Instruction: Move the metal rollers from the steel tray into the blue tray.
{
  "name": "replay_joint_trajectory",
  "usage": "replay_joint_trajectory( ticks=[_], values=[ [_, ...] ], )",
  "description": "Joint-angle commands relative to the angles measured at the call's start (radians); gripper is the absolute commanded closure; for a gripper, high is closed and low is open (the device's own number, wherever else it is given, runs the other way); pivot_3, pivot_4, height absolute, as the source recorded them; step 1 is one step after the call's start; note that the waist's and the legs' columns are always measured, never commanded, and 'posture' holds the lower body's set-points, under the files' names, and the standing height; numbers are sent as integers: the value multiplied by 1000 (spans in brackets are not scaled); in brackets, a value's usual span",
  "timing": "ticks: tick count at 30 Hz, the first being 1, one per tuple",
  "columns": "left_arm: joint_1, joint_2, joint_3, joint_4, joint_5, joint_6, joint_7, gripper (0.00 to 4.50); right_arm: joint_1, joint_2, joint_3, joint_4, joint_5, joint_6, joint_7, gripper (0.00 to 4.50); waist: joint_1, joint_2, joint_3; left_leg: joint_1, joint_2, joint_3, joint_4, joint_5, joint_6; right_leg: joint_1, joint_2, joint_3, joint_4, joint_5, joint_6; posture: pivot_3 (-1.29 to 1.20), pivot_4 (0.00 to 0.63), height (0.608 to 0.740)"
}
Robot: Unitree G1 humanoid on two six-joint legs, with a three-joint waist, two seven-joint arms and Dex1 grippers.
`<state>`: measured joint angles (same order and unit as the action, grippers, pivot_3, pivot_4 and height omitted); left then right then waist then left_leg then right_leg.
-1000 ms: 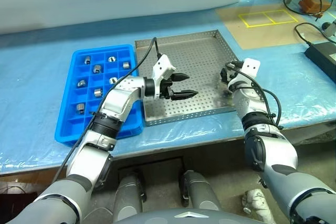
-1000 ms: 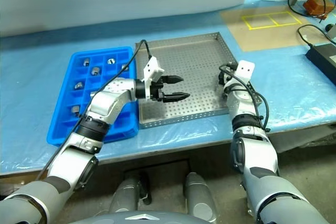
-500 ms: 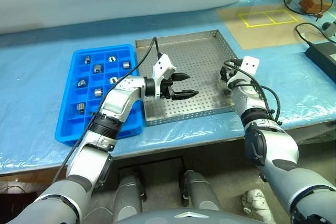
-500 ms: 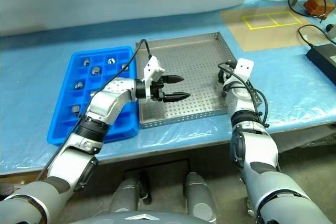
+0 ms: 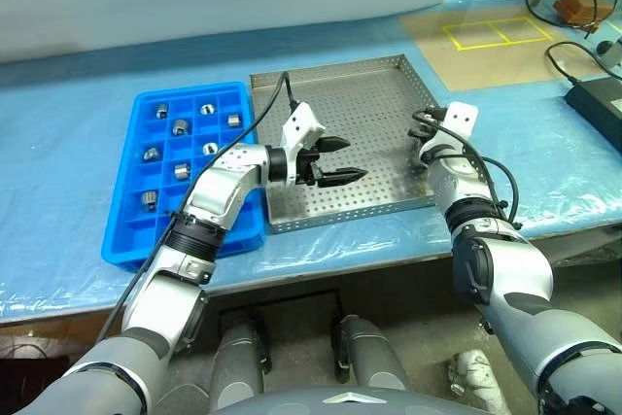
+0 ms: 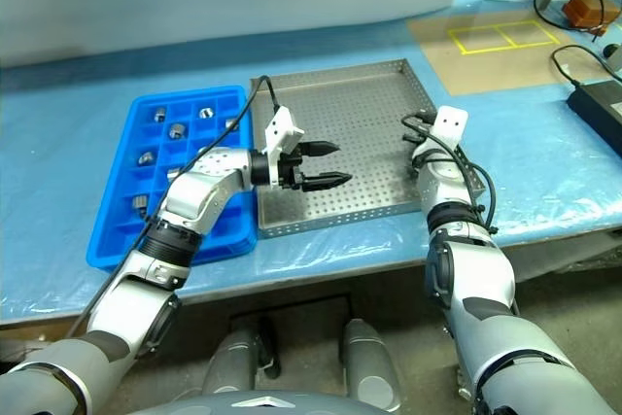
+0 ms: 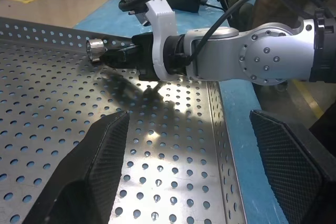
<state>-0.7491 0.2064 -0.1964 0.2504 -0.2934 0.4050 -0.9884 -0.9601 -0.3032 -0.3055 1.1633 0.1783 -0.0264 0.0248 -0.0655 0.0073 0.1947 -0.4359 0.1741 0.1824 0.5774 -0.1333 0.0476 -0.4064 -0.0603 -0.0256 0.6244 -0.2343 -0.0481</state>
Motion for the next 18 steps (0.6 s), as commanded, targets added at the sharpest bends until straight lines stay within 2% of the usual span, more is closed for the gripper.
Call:
replay_joint_trajectory(
  ticks=[1,12,15,17,18],
  values=[
    [-8,-6,17,-40,-19,-7,4,630,-30,-19,-5,-5,1,-22,9,4324,0,0,0,0,0,0,0,0,0,0,0,0,0,0,0,-363,150,740],
    [-20,-10,20,-23,-17,-14,2,630,-13,-2,-2,-46,9,7,18,4324,0,0,0,0,0,0,0,0,0,0,0,0,0,0,0,-366,150,740],
    [-23,-10,23,-18,-17,-14,5,630,18,26,8,-141,18,34,28,4324,0,0,0,0,0,0,0,0,0,0,0,0,0,0,0,-373,150,740],
    [-18,-8,26,-22,-18,-12,5,630,86,47,20,-283,24,76,30,4324,0,0,0,0,0,0,0,0,0,0,0,0,0,0,0,-374,150,740],
    [-16,-7,27,-21,-18,-12,5,630,131,53,23,-360,27,89,31,4169,3,0,0,0,1,0,-1,0,0,-1,0,0,0,0,0,-377,150,740]
  ],
)
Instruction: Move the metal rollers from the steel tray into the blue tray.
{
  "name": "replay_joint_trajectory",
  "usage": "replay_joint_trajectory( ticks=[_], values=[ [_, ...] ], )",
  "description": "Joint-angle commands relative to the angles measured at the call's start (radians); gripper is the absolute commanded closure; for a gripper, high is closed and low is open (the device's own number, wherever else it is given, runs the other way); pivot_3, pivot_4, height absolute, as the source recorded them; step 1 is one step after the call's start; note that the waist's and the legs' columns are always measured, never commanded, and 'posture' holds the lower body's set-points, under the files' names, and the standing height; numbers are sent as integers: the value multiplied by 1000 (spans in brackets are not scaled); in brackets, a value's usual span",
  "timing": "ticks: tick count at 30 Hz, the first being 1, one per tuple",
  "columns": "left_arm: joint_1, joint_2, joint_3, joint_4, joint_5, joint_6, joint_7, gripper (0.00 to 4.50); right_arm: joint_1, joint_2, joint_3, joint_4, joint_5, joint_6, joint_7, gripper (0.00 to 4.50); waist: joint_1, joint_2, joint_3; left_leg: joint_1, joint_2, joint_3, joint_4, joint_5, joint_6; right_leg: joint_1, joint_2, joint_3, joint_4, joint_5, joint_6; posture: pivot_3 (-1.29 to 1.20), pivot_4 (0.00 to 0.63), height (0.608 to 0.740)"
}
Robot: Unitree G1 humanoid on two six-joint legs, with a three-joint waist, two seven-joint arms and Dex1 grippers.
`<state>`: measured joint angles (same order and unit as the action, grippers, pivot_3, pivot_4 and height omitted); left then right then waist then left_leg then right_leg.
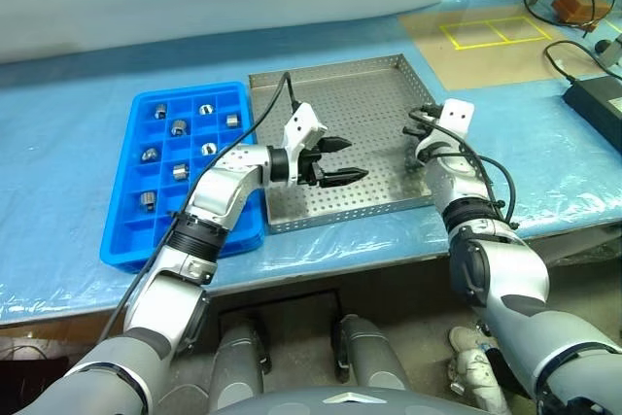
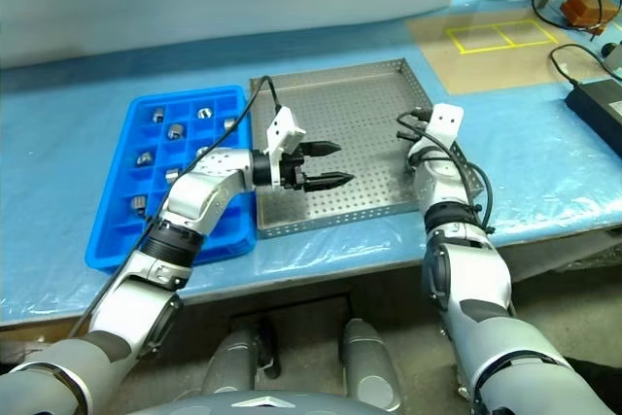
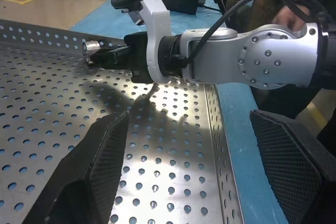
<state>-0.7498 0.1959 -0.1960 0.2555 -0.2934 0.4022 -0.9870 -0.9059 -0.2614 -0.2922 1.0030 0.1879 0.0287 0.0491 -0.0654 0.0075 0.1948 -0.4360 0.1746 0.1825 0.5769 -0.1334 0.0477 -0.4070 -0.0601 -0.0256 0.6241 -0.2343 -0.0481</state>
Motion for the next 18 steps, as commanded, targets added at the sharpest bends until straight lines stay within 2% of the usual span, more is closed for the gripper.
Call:
replay_joint_trajectory(
  ticks=[1,3,7,13,18],
  values=[
    [-13,4,28,-27,-18,-10,4,630,119,15,7,-271,25,56,7,3948,6,0,0,0,0,0,-1,0,0,0,0,0,0,0,0,-378,150,740],
    [-14,5,29,-21,-18,-13,4,630,167,15,-2,-354,35,100,-5,3479,13,0,0,0,0,0,-1,0,0,0,0,0,-1,0,0,-380,150,740],
    [-12,5,29,-15,-18,-15,-1,630,209,0,-9,-468,38,209,-36,2076,14,0,0,0,-1,1,0,-1,0,0,-1,1,-1,0,0,-397,150,740],
    [-27,-3,22,2,-14,-22,-14,630,240,-1,-7,-544,29,248,-52,2076,11,0,0,1,-1,1,-1,-2,-3,1,-1,1,-1,0,0,-410,150,740],
    [-4,8,28,-34,-18,8,1,630,253,46,22,-562,26,258,-58,2076,4,0,0,1,-1,1,-2,-1,-2,0,0,1,-2,0,0,-387,150,740]
  ],
)
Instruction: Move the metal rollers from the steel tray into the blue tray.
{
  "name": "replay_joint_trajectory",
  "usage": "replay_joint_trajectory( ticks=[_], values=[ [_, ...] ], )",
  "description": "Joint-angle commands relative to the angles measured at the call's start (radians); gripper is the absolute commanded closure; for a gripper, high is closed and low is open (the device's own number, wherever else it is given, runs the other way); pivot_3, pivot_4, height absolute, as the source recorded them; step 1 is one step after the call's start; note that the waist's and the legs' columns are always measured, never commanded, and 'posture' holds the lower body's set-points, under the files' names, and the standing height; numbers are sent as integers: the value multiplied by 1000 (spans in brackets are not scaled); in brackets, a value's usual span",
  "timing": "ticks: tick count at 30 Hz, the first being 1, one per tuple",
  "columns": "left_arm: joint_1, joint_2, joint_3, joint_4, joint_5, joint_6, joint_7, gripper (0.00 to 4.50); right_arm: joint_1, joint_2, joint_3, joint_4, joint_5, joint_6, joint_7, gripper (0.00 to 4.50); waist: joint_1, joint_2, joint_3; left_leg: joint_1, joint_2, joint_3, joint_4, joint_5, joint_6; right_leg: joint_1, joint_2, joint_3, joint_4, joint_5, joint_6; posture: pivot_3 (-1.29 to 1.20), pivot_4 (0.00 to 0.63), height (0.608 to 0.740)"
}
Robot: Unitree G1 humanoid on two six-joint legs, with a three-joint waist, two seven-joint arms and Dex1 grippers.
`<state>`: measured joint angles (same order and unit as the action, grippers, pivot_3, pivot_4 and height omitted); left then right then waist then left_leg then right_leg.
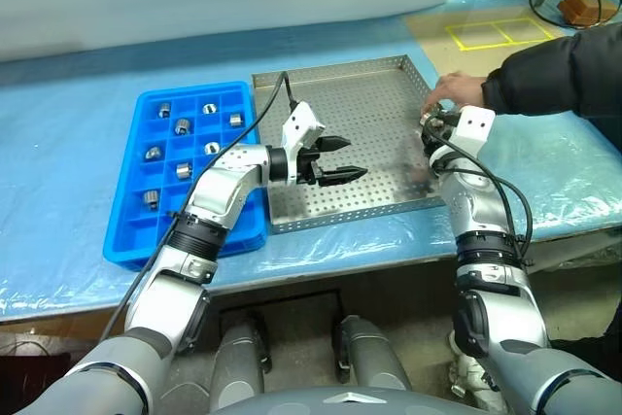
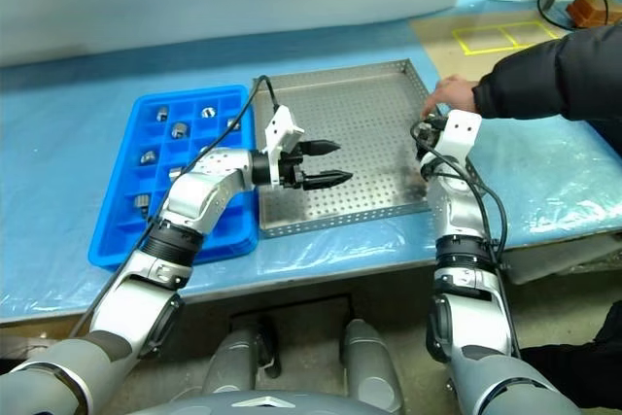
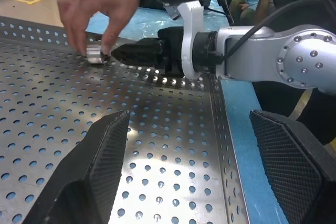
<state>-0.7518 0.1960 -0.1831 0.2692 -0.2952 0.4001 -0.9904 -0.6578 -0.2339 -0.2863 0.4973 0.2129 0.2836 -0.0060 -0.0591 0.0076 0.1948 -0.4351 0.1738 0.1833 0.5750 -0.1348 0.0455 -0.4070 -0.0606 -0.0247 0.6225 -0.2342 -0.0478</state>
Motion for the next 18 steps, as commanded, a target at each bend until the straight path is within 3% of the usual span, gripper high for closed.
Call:
replay_joint_trajectory(
  ticks=[1,18],
  values=[
    [11,16,17,-69,-20,21,7,630,12,26,23,-74,0,8,-2,2076,-3,0,0,0,0,0,0,0,0,0,0,0,0,0,0,-376,150,740],
    [212,129,21,-387,-108,274,83,630,182,120,85,-358,1,151,-16,2076,20,1,1,4,0,0,-6,2,-5,0,0,0,0,0,0,-325,150,740]
  ],
)
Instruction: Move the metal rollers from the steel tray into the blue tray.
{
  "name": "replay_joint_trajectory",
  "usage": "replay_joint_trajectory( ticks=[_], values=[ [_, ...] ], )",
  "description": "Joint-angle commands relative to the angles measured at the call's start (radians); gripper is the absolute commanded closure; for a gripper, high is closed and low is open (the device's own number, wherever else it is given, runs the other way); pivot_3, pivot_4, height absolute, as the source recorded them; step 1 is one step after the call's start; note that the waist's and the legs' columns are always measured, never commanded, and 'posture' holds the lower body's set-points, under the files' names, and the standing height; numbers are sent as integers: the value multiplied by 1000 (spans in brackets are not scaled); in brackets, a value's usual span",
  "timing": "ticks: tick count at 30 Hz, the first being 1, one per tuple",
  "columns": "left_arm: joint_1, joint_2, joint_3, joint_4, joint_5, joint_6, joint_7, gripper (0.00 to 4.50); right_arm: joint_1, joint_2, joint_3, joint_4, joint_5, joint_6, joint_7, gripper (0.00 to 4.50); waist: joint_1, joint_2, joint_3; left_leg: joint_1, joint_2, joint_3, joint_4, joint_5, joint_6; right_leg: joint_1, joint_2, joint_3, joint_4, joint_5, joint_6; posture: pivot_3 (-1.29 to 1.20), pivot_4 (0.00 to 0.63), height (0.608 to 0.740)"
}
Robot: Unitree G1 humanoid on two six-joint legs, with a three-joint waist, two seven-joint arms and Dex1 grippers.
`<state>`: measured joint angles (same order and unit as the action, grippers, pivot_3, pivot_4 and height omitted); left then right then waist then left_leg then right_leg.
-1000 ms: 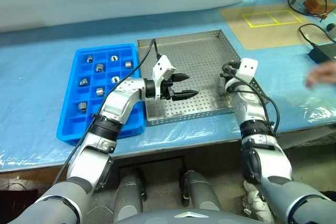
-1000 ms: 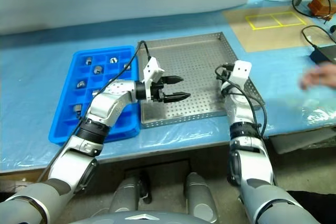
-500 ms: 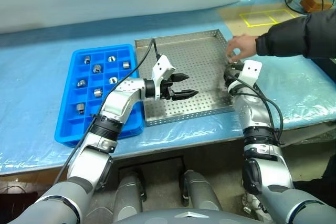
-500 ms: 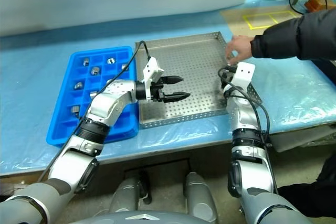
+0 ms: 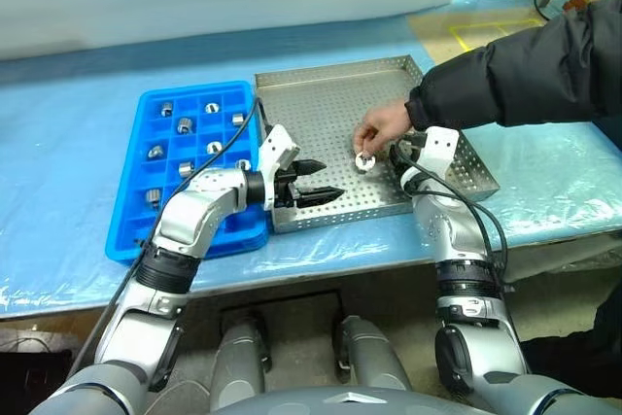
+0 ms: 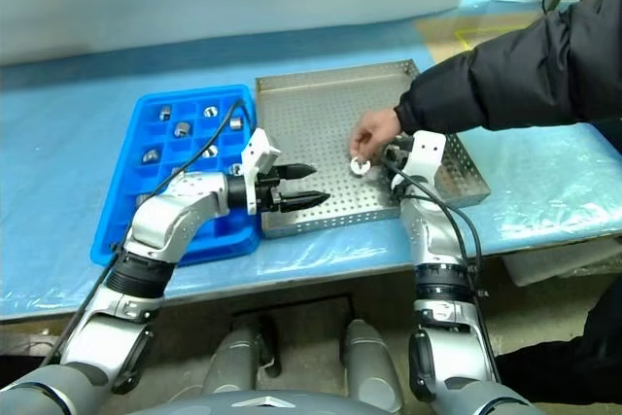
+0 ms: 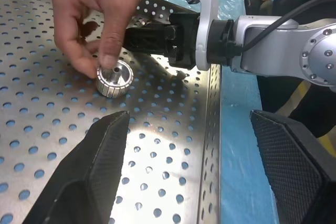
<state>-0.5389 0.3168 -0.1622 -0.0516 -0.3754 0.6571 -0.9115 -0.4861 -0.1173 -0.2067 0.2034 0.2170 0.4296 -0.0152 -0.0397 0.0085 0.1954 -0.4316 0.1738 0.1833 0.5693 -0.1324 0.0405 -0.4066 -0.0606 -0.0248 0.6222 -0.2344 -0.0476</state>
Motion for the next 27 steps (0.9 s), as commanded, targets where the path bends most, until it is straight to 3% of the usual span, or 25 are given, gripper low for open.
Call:
replay_joint_trajectory(
  ticks=[1,17,27],
  values=[
    [-2,10,3,-66,-30,20,4,630,11,4,10,-69,-6,3,-7,2076,2,0,0,1,0,0,-1,1,-1,0,0,0,0,0,0,-324,150,740],
    [-153,-8,43,138,0,-139,9,630,-194,-37,-16,141,6,-122,65,2076,3,0,0,4,-1,0,-8,4,-6,0,1,2,-1,0,0,-274,150,740],
    [-151,14,75,175,10,-187,38,630,-115,-167,89,-136,153,62,446,2076,26,0,0,5,-1,0,-7,4,-5,1,1,1,0,0,0,-254,150,740]
  ],
)
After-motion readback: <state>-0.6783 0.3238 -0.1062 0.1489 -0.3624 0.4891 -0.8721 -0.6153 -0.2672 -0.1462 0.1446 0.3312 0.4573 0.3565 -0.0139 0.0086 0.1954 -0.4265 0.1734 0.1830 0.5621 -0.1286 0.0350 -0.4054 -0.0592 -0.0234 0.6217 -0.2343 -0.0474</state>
